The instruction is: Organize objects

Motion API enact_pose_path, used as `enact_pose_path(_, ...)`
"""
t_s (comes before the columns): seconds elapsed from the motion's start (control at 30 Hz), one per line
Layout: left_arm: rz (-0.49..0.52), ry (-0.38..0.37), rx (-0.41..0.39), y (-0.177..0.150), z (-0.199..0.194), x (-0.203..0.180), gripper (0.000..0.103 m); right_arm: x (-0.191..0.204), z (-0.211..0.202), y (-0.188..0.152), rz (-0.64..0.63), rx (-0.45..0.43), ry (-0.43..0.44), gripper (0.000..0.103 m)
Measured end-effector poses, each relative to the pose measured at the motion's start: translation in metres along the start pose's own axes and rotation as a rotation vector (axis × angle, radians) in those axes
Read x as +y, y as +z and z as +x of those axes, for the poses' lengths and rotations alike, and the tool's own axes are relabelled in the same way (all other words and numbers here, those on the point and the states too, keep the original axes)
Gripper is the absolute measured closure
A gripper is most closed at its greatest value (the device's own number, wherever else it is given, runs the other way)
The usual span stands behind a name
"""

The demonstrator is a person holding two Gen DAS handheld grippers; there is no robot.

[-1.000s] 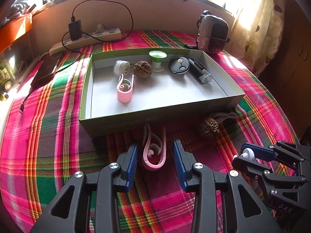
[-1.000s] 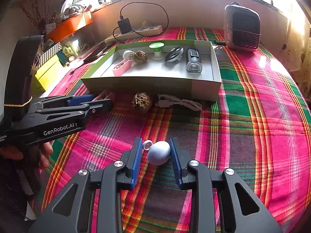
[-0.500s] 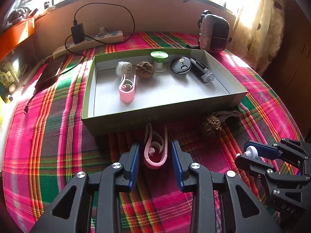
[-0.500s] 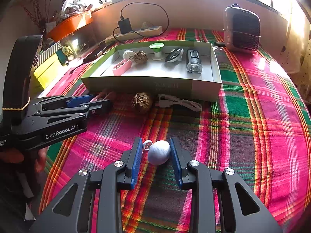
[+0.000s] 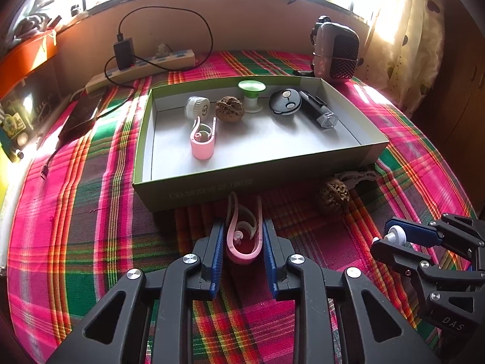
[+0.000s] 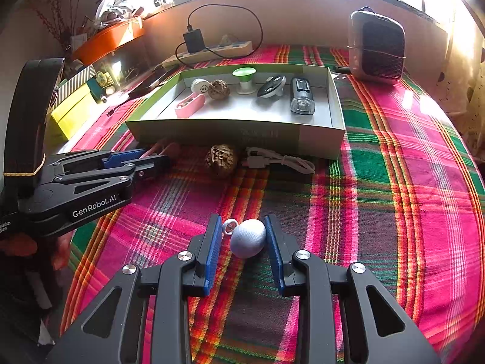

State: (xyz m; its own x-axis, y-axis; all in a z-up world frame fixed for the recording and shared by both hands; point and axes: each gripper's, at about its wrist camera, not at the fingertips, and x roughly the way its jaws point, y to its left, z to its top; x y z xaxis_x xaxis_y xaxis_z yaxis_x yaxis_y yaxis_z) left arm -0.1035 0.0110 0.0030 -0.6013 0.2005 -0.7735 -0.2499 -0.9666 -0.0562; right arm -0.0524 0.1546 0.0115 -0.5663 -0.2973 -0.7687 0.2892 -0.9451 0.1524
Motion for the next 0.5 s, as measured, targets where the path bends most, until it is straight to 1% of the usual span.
enact_pose_path(0.37, 0.0, -0.001, 0.0, -0.0003, 0.0, 0.0, 0.081, 0.0009, -0.0001, -0.0003, 0.0, 0.0, -0.001, 0.073)
enact_pose_path(0.5, 0.008, 0.01, -0.003, -0.0015, -0.0019, -0.0016, 0.081, 0.0014, -0.0002, -0.0009, -0.002, -0.001, -0.003, 0.073)
